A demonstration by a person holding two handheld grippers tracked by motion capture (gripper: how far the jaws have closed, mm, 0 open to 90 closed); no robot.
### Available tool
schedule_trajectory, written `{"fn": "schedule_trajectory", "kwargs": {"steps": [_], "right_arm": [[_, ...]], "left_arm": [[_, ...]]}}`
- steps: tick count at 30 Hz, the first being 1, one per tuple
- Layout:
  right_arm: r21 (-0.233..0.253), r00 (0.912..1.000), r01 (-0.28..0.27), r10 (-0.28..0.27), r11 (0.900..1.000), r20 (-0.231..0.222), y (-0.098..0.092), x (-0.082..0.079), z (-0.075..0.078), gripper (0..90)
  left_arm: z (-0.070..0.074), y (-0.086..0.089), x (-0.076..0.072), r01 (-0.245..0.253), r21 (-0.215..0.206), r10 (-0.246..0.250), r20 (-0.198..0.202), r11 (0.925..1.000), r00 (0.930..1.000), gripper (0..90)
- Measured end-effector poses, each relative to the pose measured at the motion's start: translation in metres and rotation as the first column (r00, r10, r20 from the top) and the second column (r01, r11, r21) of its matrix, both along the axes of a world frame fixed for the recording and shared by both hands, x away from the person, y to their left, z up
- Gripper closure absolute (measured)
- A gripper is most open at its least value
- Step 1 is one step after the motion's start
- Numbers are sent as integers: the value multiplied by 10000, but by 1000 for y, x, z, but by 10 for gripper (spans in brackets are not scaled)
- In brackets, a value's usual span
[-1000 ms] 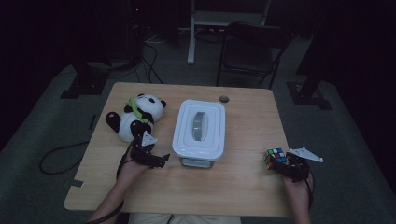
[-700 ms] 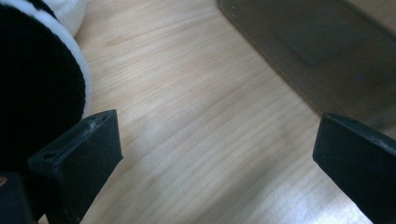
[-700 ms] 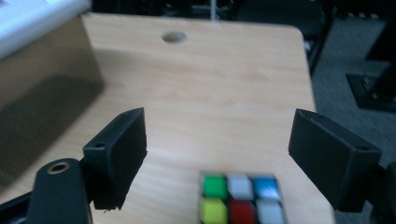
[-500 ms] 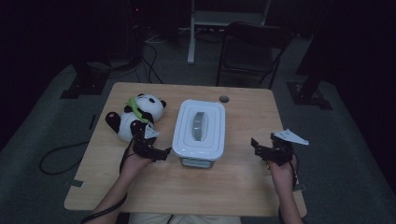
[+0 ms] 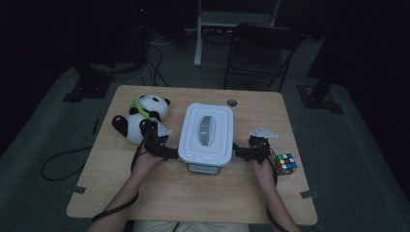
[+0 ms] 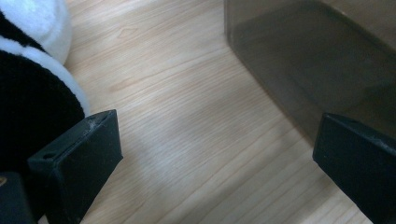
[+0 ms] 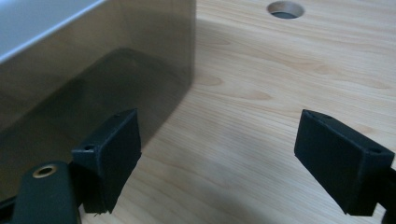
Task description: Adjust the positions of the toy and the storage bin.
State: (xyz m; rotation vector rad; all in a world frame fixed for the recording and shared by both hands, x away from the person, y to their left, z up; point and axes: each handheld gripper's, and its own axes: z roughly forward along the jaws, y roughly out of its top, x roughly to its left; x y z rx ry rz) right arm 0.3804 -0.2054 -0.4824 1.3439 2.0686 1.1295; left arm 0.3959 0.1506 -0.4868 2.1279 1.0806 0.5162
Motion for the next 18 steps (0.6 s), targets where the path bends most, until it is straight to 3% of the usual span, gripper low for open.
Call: {"fn": "schedule_trajectory", "kwargs": {"steps": [3,7,9,18], "right_arm": [[264,9993,-355,358,9990,-105,4,4,-4,144],[-9,9967,-797,797,9968,-153,10,5,-8,155],[79,9955,-932,933,9956,-158,9,6,-9,157],[443,9863,-1628,1638,9857,-190,11,7,-14,169]], "left_arm": [[0,-3,0,38,-59,-39,-14,10000,10000,19],[-1,-6,0,53,-2,-53,13,10000,10000,19],[0,-7,1,31,4,-31,11,10000,10000,19],[4,-7,-9,-236,526,220,303,9983,9993,23]]}}
